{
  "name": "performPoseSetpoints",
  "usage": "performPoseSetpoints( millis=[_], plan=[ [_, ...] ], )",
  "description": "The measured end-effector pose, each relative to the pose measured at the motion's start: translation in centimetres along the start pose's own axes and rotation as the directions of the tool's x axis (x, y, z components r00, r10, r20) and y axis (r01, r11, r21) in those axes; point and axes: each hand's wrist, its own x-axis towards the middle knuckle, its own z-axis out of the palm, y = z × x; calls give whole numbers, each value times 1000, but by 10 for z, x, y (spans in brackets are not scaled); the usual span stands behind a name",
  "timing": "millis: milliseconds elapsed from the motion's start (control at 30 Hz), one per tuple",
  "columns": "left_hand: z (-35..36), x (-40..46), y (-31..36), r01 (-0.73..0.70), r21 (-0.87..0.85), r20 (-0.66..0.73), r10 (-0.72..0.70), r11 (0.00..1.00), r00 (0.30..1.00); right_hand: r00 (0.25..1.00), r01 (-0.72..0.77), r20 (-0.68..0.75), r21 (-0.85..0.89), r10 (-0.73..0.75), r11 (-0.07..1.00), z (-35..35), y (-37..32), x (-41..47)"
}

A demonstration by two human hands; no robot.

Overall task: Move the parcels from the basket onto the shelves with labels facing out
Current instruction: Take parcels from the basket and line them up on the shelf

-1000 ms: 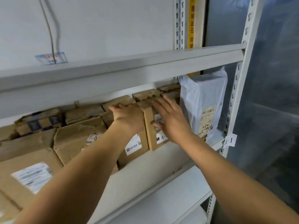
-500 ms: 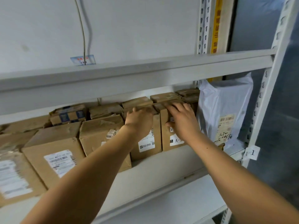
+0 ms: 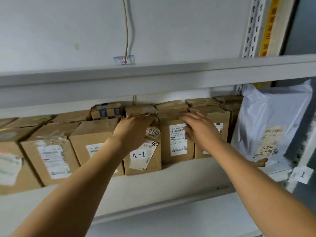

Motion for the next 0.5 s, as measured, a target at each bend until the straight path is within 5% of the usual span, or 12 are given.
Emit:
performPoseSetpoints(
  millis=[200, 367, 500],
  plan=[
    [9, 4, 1, 31, 9, -58, -30, 999, 998, 1000, -2, -30, 15, 3, 1000, 2, 1, 1],
    [-17, 45, 9, -132, 126, 185, 108, 983, 977, 999, -38, -4, 46, 38, 998, -5, -1, 2],
    [-45, 97, 51, -179, -68, 142, 187, 982, 972, 989, -115, -96, 15, 116, 993, -5, 8, 2]
  ],
)
